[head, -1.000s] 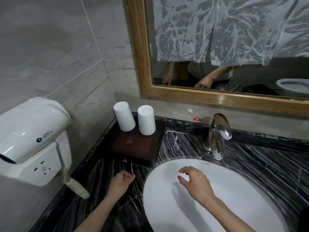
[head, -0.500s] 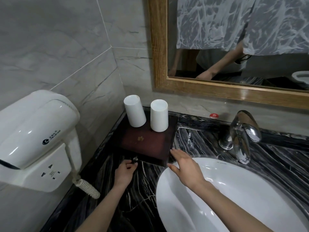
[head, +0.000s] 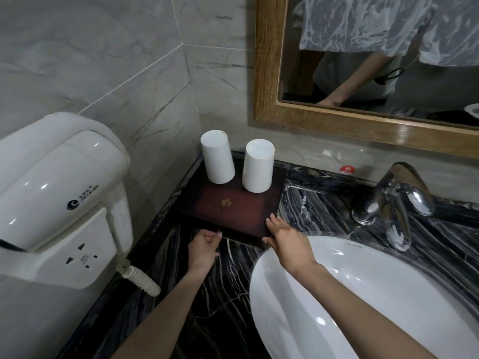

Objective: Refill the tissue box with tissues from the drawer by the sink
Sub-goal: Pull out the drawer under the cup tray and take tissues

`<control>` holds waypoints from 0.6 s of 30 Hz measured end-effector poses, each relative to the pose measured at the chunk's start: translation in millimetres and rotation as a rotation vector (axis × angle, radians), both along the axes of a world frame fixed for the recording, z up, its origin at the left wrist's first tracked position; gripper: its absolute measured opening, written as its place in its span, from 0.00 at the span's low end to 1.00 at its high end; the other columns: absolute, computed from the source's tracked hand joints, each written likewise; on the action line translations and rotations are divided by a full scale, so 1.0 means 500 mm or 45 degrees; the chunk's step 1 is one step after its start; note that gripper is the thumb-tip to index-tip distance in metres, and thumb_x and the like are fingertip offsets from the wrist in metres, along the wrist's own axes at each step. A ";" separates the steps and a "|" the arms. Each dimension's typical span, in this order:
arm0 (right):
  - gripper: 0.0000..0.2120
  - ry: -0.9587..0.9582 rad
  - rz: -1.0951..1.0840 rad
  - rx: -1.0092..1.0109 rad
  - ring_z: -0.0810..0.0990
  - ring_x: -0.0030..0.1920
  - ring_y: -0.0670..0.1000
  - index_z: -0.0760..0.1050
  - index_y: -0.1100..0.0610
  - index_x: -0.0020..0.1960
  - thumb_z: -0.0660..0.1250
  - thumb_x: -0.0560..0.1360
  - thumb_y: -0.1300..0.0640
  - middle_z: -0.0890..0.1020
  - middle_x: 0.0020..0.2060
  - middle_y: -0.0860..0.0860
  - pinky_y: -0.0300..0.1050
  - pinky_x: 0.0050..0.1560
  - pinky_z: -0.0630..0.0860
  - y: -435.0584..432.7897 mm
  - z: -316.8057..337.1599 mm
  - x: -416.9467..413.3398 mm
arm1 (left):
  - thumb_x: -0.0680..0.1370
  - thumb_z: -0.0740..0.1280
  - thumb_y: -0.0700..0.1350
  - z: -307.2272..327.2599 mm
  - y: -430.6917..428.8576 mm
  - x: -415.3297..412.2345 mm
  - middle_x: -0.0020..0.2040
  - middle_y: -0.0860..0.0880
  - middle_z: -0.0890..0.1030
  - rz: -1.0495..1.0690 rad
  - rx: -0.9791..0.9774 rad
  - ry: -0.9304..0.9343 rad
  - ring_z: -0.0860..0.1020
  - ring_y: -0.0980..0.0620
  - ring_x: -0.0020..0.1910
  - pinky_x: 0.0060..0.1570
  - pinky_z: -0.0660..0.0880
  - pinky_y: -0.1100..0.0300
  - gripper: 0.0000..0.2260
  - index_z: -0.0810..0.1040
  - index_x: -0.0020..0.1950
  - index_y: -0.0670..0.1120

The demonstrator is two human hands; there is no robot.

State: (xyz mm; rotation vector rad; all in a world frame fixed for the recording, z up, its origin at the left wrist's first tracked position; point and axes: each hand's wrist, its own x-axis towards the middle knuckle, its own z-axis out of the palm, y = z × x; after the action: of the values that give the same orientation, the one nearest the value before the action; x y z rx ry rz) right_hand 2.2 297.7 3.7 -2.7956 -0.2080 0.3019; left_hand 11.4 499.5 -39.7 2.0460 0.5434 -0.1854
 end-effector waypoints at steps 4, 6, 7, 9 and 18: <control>0.24 0.009 -0.003 -0.004 0.57 0.76 0.47 0.60 0.53 0.74 0.58 0.80 0.49 0.58 0.76 0.48 0.46 0.67 0.68 -0.001 0.007 0.003 | 0.78 0.66 0.47 -0.004 0.000 0.008 0.48 0.44 0.80 0.001 0.002 -0.010 0.77 0.54 0.32 0.28 0.73 0.69 0.11 0.76 0.53 0.39; 0.23 0.007 -0.001 -0.018 0.58 0.75 0.47 0.61 0.53 0.73 0.58 0.80 0.49 0.59 0.76 0.47 0.45 0.66 0.68 -0.001 0.009 0.003 | 0.78 0.66 0.45 -0.005 -0.001 0.012 0.47 0.45 0.80 0.009 -0.005 -0.025 0.77 0.54 0.31 0.30 0.75 0.69 0.11 0.76 0.54 0.39; 0.23 0.008 -0.001 -0.024 0.59 0.75 0.47 0.61 0.53 0.73 0.58 0.80 0.49 0.59 0.76 0.47 0.45 0.66 0.68 -0.001 0.010 0.003 | 0.78 0.66 0.45 -0.004 -0.003 0.014 0.47 0.45 0.80 0.013 -0.008 -0.030 0.77 0.54 0.31 0.31 0.75 0.68 0.10 0.76 0.53 0.39; 0.22 0.010 0.004 -0.042 0.59 0.75 0.47 0.62 0.53 0.72 0.58 0.80 0.50 0.59 0.76 0.47 0.45 0.65 0.68 0.000 0.010 0.005 | 0.78 0.67 0.44 -0.005 -0.005 0.015 0.45 0.46 0.80 0.015 -0.006 -0.042 0.77 0.53 0.32 0.32 0.76 0.66 0.08 0.76 0.51 0.39; 0.22 0.014 0.011 -0.071 0.59 0.75 0.47 0.62 0.53 0.72 0.58 0.80 0.50 0.60 0.76 0.46 0.46 0.67 0.68 0.001 0.011 0.009 | 0.77 0.67 0.42 -0.002 0.003 0.027 0.36 0.49 0.76 -0.086 0.074 -0.038 0.77 0.51 0.37 0.41 0.81 0.53 0.06 0.74 0.42 0.41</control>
State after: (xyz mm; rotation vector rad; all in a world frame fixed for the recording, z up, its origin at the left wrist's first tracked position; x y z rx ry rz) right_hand 6.5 298.0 9.4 -2.8481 -0.2118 0.3299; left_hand 24.9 501.1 -40.6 2.1217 0.4666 -0.1806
